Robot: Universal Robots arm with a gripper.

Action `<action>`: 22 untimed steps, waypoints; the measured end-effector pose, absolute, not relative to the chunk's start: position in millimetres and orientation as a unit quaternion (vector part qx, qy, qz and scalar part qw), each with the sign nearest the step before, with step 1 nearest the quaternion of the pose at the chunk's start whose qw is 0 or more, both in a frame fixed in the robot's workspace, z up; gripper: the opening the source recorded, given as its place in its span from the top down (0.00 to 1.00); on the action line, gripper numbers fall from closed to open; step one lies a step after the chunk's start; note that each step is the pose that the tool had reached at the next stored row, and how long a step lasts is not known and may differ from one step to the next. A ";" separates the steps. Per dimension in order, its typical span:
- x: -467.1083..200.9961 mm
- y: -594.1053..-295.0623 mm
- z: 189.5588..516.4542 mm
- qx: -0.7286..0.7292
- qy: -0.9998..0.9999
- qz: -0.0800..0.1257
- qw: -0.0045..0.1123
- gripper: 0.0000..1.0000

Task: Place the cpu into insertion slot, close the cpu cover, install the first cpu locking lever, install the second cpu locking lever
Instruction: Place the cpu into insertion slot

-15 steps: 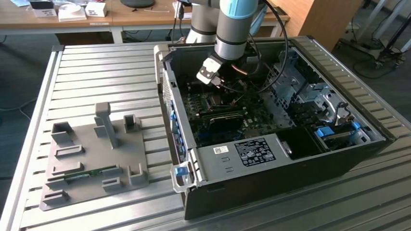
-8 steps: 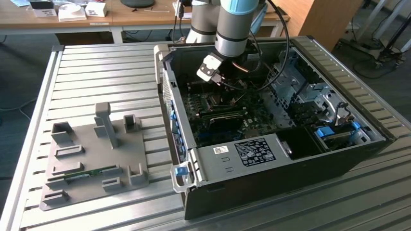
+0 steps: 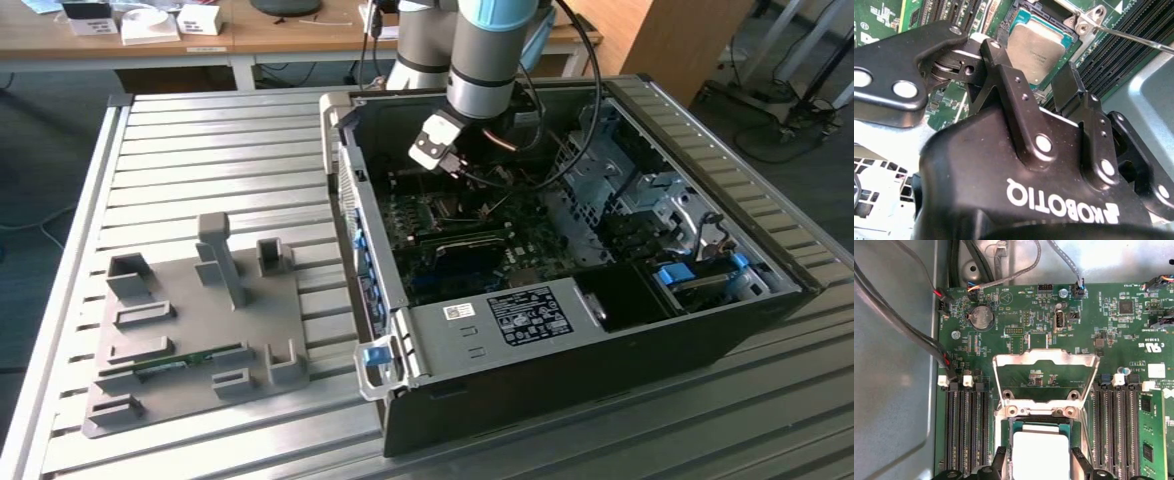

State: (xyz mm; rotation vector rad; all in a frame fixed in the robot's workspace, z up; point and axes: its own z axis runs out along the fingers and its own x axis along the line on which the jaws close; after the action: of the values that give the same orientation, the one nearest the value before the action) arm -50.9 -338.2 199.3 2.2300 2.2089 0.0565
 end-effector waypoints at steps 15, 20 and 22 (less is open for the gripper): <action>-50.9 -337.2 199.1 0.710 0.704 0.016 0.003 0.40; -50.9 -336.6 202.6 0.710 0.704 0.016 0.003 0.40; -50.9 -336.6 203.4 0.710 0.704 0.017 0.003 0.40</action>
State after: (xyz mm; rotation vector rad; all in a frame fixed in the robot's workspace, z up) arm -50.9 -336.6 203.4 2.2278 2.2069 0.0518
